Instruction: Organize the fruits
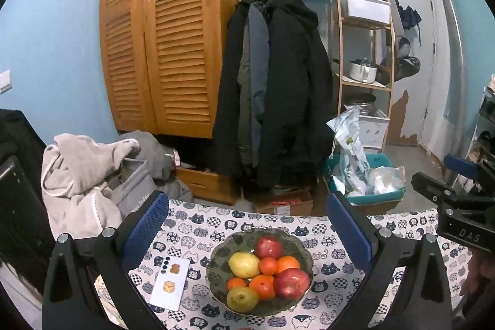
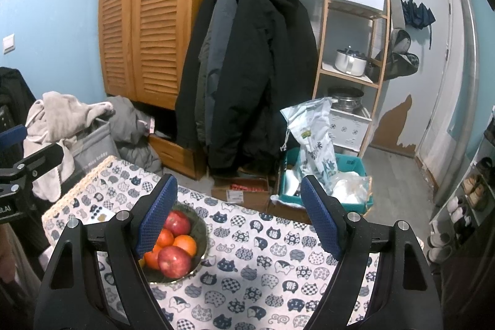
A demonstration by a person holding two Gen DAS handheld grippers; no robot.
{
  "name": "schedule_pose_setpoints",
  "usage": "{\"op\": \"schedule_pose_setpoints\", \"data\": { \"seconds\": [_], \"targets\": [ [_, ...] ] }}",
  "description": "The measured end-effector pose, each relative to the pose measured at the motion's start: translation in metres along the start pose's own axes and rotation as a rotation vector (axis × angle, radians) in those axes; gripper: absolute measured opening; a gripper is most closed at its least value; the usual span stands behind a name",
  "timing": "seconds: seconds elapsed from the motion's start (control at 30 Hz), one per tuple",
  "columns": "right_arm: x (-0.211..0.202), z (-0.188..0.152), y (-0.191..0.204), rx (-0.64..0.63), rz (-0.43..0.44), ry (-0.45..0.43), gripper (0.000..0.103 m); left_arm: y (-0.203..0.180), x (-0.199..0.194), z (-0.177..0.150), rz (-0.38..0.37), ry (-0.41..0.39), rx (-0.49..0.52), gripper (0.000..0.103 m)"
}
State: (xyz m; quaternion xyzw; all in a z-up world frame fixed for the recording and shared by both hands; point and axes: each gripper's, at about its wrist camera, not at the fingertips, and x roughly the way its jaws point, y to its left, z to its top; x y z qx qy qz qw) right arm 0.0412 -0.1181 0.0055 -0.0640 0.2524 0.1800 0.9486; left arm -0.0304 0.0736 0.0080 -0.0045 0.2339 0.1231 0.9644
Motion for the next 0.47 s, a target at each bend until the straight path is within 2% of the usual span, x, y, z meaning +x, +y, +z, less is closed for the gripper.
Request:
{"op": "schedule_pose_setpoints", "data": {
  "seconds": [0.47],
  "targets": [
    [-0.0006, 0.0001, -0.0006, -0.001, 0.001, 0.001, 0.081, 0.0028, -0.0024, 0.0023, -0.003, 0.001, -0.021, 0.103]
  ]
}}
